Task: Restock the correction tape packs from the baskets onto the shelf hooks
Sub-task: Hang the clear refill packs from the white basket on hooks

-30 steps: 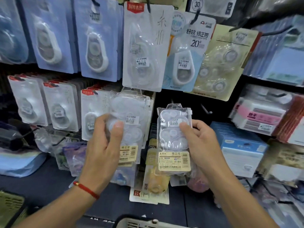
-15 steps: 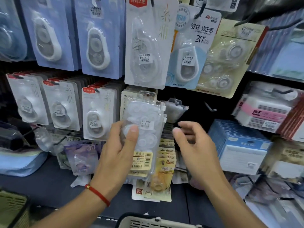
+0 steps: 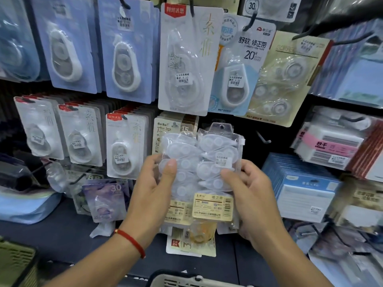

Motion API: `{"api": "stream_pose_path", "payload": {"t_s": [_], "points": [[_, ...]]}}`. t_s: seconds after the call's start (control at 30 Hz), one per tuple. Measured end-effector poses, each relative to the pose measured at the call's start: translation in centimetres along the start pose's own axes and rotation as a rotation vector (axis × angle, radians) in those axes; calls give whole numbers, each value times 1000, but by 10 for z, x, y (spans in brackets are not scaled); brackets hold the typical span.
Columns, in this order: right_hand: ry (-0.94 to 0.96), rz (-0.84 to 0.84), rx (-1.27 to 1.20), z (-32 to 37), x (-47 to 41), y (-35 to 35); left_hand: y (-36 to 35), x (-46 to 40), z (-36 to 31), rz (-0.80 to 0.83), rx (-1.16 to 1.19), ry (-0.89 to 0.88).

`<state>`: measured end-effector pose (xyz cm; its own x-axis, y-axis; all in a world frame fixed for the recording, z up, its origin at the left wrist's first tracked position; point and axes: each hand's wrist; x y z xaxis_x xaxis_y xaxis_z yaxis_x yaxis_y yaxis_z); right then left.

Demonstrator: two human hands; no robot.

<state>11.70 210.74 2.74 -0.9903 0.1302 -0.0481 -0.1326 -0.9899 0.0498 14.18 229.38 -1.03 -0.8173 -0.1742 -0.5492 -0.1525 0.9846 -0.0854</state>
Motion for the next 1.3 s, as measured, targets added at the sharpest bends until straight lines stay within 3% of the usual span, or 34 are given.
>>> {"api": "stream_pose_path", "payload": {"t_s": [0.2,0.43,0.63,0.8,1.17,1.3], "points": [[-107,-57,-3,11,-1,9,14,-8,-5,-90,-191,-88],[-91,0,-20,9,-8,14,17,-8,-9,-125,-199,-101],[-62,-63,409,-14,-45,16,12,-7,-15,-90,-189,-38],[90,-314,718,-26,-45,17,4,-2,-11,-65,-80,10],[55,5,225,-21,3,-15,-11,8,-8,1,150,75],[-11,29,50,-17,3,-16,-7,6,-11,3,141,124]]}}
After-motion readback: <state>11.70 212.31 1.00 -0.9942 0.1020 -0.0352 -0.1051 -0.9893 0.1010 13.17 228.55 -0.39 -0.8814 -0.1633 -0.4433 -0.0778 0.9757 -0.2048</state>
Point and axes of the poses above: each hand's wrist, its own x-axis away from the middle knuckle, its own y-axis out of the back of the hand, z = x × y, and after that the axes turned 14 degrees about -y, right-handed
